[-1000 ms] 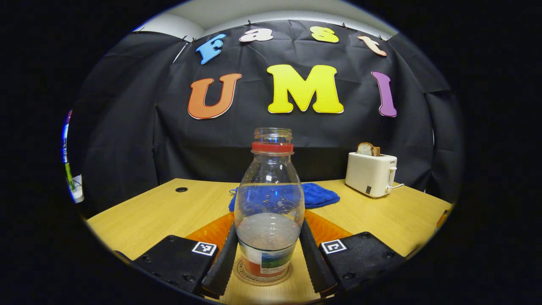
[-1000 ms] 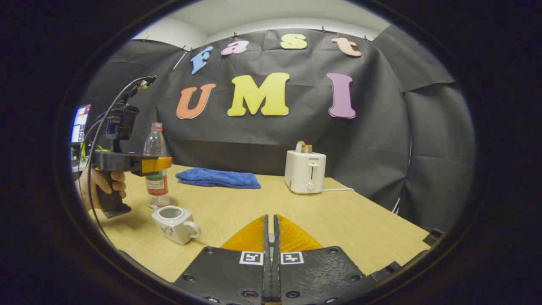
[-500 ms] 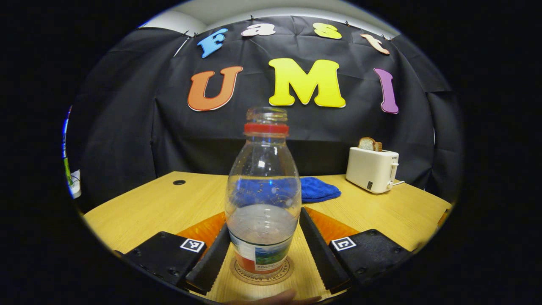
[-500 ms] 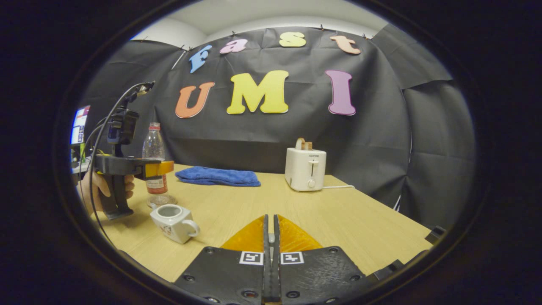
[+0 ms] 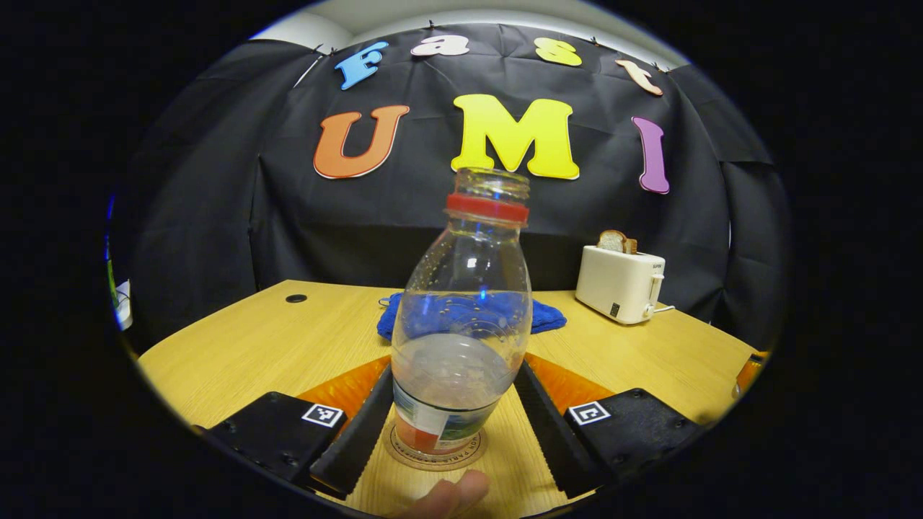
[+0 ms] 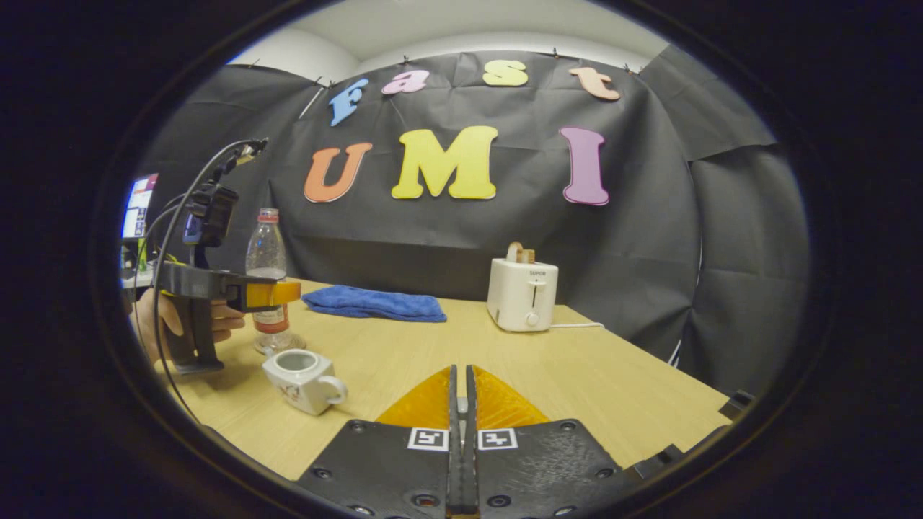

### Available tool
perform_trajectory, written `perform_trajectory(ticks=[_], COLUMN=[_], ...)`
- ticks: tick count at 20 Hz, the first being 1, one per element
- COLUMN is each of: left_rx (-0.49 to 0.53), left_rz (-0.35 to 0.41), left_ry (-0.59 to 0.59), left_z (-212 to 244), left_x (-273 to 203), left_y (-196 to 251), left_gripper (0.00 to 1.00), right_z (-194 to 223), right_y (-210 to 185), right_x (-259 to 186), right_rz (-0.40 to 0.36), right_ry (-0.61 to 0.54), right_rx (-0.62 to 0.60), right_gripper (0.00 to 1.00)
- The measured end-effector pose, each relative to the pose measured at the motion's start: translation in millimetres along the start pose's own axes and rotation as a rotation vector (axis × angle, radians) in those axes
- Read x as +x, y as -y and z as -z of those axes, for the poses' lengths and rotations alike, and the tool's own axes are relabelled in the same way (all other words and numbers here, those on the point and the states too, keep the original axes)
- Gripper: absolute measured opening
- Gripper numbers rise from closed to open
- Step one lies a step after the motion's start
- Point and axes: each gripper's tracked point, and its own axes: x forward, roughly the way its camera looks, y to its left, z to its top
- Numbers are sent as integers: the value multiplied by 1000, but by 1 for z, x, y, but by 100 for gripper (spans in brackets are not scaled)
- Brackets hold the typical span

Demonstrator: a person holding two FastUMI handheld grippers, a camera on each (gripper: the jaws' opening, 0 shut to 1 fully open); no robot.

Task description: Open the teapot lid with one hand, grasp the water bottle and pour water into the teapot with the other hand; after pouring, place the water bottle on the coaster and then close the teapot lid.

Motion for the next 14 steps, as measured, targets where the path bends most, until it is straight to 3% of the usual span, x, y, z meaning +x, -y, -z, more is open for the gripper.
perform_trajectory(ticks=[14], left_rx=[21], left_rz=[-23], left_ry=[9], left_z=[2], left_x=[-2], left_y=[-15], left_gripper=[98], right_z=[-2], right_y=[-10], right_x=[-13], right_rz=[-26], right_ry=[3], right_rx=[-14], right_gripper=[0])
